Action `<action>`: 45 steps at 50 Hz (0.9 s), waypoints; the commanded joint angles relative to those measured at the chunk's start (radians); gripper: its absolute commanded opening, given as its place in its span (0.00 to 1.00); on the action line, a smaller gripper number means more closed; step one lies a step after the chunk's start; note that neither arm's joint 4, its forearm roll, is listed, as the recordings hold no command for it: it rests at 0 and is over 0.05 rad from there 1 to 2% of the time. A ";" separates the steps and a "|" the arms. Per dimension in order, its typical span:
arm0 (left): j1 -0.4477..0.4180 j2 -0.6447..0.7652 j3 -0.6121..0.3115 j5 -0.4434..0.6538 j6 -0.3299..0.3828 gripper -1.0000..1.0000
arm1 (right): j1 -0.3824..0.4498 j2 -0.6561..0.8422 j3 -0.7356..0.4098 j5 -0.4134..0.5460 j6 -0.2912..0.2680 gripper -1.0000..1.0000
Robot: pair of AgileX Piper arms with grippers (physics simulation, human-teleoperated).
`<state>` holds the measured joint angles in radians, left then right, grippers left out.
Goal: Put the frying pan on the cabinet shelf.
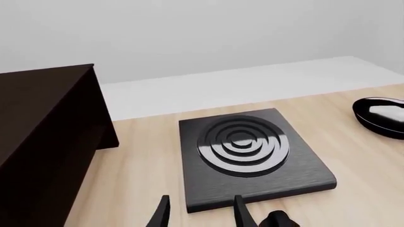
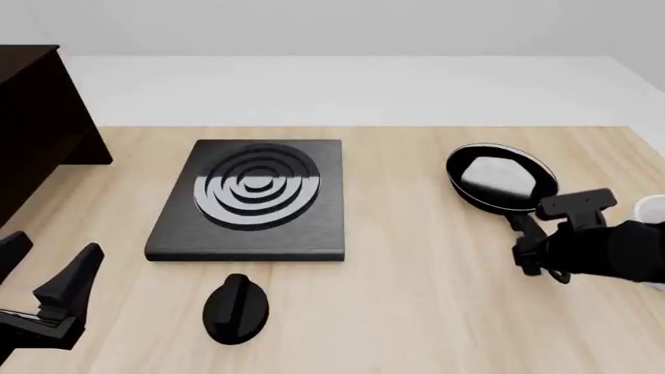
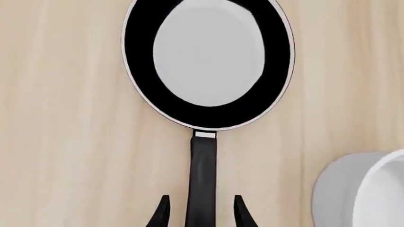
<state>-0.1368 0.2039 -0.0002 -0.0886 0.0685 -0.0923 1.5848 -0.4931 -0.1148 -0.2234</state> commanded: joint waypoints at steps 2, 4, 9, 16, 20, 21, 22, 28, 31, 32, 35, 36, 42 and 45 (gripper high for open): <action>-0.006 0.005 0.000 -0.001 0.001 1.00 | -0.003 0.042 0.013 -0.037 -0.006 1.00; -0.007 0.005 0.000 0.000 0.002 1.00 | -0.002 0.043 0.018 -0.042 -0.006 1.00; -0.005 0.006 0.000 -0.001 0.002 1.00 | -0.001 0.030 0.028 -0.037 -0.003 1.00; -0.008 0.015 0.000 -0.008 0.002 1.00 | -0.008 0.003 0.038 -0.035 -0.021 0.00; -0.008 0.019 0.000 -0.011 0.001 1.00 | -0.008 -0.027 0.041 -0.014 -0.023 0.00; -0.009 0.018 0.000 -0.011 0.002 1.00 | -0.006 -0.036 0.044 -0.011 -0.024 0.00; -0.010 0.019 0.000 -0.011 0.003 1.00 | -0.008 -0.041 0.043 -0.012 -0.022 0.00; -0.008 0.023 0.000 -0.014 -0.002 1.00 | 0.015 -0.093 0.058 0.002 -0.019 0.00; -0.009 0.047 0.000 -0.028 -0.038 1.00 | 0.004 -0.130 0.061 0.000 -0.016 0.00; -0.008 0.048 0.000 -0.029 -0.039 1.00 | 0.005 -0.136 0.062 0.001 -0.016 0.00; -0.006 0.056 0.000 -0.034 -0.048 1.00 | 0.015 -0.176 0.071 0.006 -0.011 0.00; -0.008 0.063 0.000 -0.038 -0.049 1.00 | 0.017 -0.204 0.072 0.009 0.000 0.00; 0.008 0.088 0.000 -0.058 -0.099 1.00 | 0.030 -0.282 0.098 -0.008 0.010 0.00; 0.018 0.106 0.000 -0.084 -0.126 1.00 | 0.040 -0.305 0.120 -0.015 0.014 0.00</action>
<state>-0.1362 0.2734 -0.0002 -0.1352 0.0012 -0.0695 1.3930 -0.3986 -0.1117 -0.2330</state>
